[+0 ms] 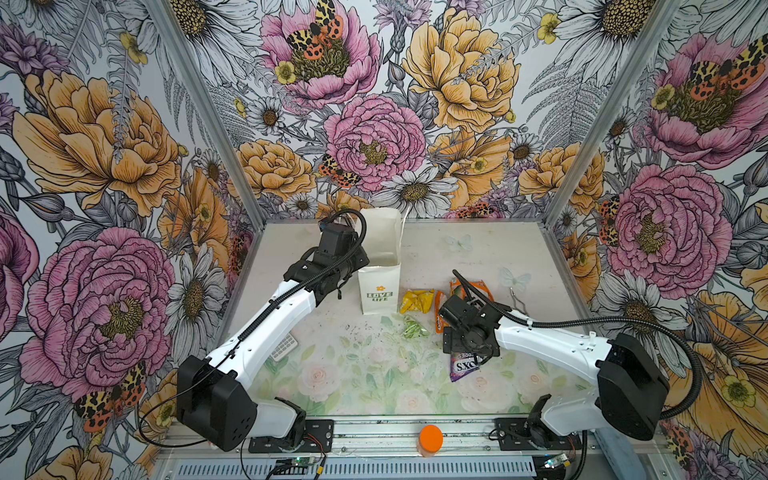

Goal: Place the snacks into the paper bag
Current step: 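Close the right gripper on the pink berry candy packet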

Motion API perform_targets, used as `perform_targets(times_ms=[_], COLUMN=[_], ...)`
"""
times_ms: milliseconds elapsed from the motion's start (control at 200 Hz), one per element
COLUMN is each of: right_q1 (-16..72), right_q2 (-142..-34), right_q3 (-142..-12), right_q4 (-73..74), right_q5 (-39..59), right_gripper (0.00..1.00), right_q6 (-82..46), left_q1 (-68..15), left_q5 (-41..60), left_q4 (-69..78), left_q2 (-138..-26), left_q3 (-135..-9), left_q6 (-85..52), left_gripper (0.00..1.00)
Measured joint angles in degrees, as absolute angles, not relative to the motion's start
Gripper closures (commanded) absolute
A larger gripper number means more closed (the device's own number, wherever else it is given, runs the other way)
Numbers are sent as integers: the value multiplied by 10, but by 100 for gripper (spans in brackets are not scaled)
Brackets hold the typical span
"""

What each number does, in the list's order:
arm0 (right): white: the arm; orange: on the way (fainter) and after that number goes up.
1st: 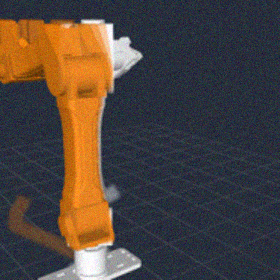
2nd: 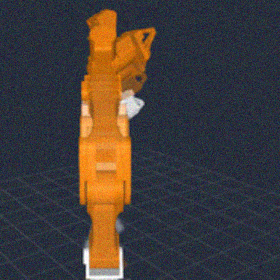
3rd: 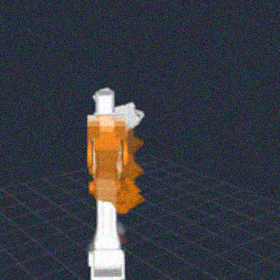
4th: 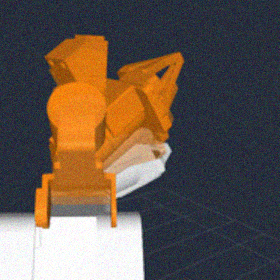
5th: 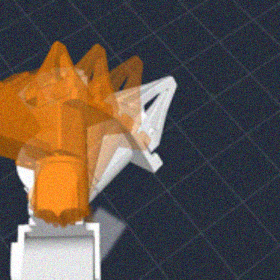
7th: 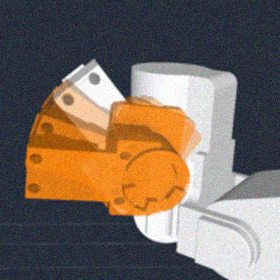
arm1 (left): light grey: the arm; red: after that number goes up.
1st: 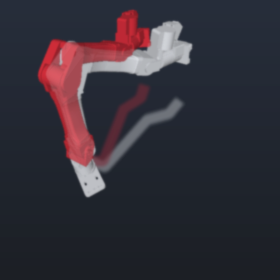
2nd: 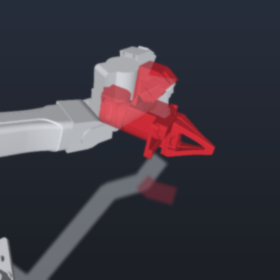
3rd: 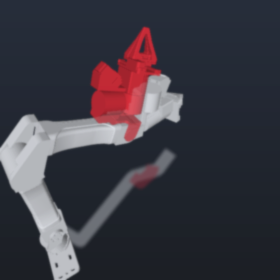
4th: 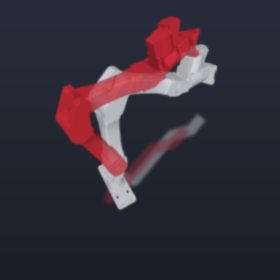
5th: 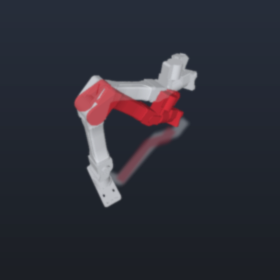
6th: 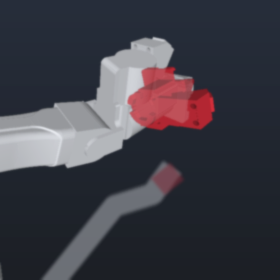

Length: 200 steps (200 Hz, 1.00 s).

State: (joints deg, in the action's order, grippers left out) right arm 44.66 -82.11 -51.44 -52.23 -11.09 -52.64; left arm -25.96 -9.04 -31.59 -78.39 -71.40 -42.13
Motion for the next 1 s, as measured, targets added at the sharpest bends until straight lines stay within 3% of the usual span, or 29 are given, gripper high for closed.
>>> perform_targets(times_ms=[245, 535, 1001], right_q1=[434, 432, 431], right_q2=[-846, -858, -815], right_q3=[-495, -484, -473], right_q4=[-492, -472, -468], right_q5=[-98, -92, -87], right_gripper=[1, 10, 47], right_q6=[-498, -483, -468], left_q1=[-256, -253, -253], left_q5=[-90, -90, -90], left_q4=[-314, -314, -311], left_q2=[-780, -780, -776], left_q3=[-708, -707, -703], left_q6=[-421, -421, -421], left_gripper=[100, 100, 100])
